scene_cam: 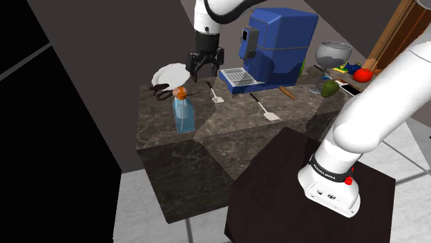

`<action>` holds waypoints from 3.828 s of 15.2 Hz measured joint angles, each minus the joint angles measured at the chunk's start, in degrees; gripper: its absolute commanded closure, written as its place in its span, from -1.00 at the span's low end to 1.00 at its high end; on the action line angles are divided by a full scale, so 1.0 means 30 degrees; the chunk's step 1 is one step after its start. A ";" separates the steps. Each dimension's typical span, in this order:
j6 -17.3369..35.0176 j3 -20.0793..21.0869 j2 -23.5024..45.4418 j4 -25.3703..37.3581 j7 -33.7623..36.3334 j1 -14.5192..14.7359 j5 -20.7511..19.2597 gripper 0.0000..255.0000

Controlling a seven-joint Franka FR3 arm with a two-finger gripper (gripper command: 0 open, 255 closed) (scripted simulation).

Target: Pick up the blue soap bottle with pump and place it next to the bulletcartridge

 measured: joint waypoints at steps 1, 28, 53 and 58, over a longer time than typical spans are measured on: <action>0.0344 0.0216 0.0787 0.0481 0.0358 0.0012 -0.0265 -1.00; 0.3460 0.1096 0.6449 0.3055 0.3006 0.0516 -0.2844 1.00; -0.1476 0.1152 0.5420 0.7022 0.2567 0.0469 -0.2296 1.00; -0.2773 0.1169 0.5445 0.8341 0.2549 0.0490 -0.2292 1.00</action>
